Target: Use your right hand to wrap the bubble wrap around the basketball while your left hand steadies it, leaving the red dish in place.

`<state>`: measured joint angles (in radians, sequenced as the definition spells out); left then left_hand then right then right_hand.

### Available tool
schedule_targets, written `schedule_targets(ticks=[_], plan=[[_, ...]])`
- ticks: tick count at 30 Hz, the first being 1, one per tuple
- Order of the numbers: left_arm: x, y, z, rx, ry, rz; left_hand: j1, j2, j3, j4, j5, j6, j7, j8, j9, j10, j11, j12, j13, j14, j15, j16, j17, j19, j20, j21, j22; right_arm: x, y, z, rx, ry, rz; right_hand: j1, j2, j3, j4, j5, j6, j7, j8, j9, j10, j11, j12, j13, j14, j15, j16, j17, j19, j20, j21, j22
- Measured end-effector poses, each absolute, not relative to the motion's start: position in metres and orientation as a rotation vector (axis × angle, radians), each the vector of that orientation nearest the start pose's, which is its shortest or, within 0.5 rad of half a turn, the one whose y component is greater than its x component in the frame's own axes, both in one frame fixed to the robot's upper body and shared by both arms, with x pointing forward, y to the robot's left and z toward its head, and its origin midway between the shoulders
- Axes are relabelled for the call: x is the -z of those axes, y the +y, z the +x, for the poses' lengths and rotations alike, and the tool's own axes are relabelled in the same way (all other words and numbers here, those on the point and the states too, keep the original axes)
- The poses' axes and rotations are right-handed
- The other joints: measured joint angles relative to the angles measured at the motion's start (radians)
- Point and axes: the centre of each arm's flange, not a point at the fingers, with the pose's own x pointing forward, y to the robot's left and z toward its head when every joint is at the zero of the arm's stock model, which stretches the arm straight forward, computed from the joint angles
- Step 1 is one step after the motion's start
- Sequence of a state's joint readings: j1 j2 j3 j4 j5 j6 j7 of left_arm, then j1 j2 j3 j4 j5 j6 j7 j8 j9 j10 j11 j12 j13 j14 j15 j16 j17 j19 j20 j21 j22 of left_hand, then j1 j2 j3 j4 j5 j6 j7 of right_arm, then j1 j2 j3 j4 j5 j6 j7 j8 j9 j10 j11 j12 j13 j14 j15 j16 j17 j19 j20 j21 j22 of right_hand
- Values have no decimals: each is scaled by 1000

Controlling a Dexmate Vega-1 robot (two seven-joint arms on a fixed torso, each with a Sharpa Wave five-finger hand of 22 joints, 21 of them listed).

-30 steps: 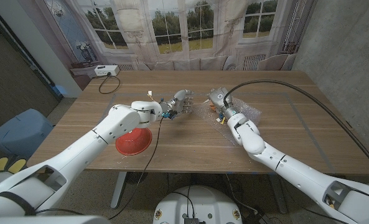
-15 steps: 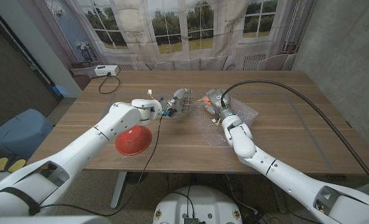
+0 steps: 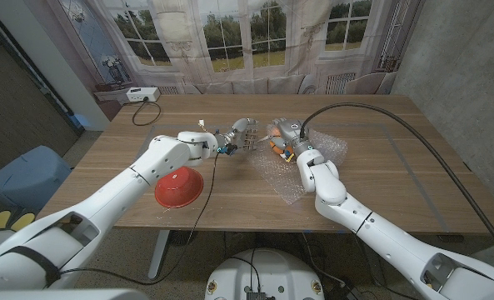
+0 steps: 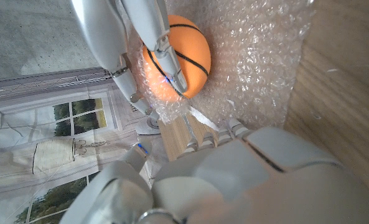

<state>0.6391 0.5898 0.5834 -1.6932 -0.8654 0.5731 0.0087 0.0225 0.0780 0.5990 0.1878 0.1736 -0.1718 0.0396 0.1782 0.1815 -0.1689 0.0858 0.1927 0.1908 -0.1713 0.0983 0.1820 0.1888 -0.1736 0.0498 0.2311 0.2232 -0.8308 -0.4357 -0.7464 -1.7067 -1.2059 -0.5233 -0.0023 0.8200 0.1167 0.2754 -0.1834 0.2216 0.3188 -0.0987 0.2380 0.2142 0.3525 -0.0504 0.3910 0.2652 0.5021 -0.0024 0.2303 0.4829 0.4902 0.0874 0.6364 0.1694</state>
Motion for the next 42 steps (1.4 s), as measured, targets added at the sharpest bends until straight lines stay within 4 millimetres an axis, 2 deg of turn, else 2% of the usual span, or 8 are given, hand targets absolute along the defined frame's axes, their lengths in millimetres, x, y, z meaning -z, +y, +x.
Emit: schedule_targets(ticks=[5,13,21,30,34,38,40,42], plan=[[-3,136,626,580,-52,120,-4,-4,-7,1,1,0,0,0,0,0,0,0,0,0,0,0,0,0,0,0,3,31,-100,590,429,-692,-1667,59,-59,34,-10,6,21,-7,7,5,12,-12,9,6,25,-7,1,-10,29,-22,-2,2],[-4,135,629,588,-55,109,-12,-6,-14,5,4,0,0,0,0,0,0,0,0,0,0,0,4,0,0,0,3,45,-93,587,576,-780,-1689,187,-187,120,-5,42,66,-99,29,7,21,-82,23,23,56,-27,-6,4,3,-50,10,11],[-5,134,631,597,-60,101,-18,-8,-22,5,9,0,0,0,0,-4,-4,0,0,0,0,0,5,0,0,0,2,62,-86,591,642,-818,-1768,208,-208,141,21,42,130,-114,51,7,20,-88,29,32,63,-34,-11,29,5,-48,32,19],[-4,135,629,593,-68,91,-18,-8,-28,5,9,0,0,7,0,-6,-5,4,0,0,0,7,4,0,0,0,2,72,-78,592,601,-716,-1785,99,-108,24,141,59,150,-64,58,18,37,-51,44,60,62,-34,-1,93,3,-50,75,25],[-4,135,628,593,-70,91,-18,-8,-29,4,9,0,0,7,0,-6,-5,4,0,0,0,7,4,0,0,0,2,74,-78,590,582,-677,-1769,-41,-112,-35,200,73,160,-42,66,30,48,-18,65,78,59,-38,7,130,41,-88,77,26],[-5,134,627,593,-74,91,-18,-8,-29,4,9,0,0,7,0,-6,-5,4,0,0,0,7,4,0,0,0,2,78,-71,579,557,-646,-1713,-135,-117,-80,244,79,103,-16,40,32,21,12,73,94,45,-51,6,152,-2,-57,59,19],[-5,134,627,595,-76,91,-18,-8,-29,4,9,0,0,7,0,-6,-5,4,0,0,0,7,4,0,0,0,2,79,-72,577,556,-631,-1700,-156,-124,-95,253,81,76,-11,21,28,-16,29,68,99,8,-55,-13,156,-50,-29,35,16],[-5,134,626,595,-76,91,-18,-8,-29,4,9,0,0,7,0,-6,-5,4,0,0,0,7,4,0,0,0,2,84,-68,571,546,-628,-1681,-127,-114,-86,225,89,39,-11,0,27,-66,24,47,96,-47,-47,-35,142,-96,-17,9,12]])
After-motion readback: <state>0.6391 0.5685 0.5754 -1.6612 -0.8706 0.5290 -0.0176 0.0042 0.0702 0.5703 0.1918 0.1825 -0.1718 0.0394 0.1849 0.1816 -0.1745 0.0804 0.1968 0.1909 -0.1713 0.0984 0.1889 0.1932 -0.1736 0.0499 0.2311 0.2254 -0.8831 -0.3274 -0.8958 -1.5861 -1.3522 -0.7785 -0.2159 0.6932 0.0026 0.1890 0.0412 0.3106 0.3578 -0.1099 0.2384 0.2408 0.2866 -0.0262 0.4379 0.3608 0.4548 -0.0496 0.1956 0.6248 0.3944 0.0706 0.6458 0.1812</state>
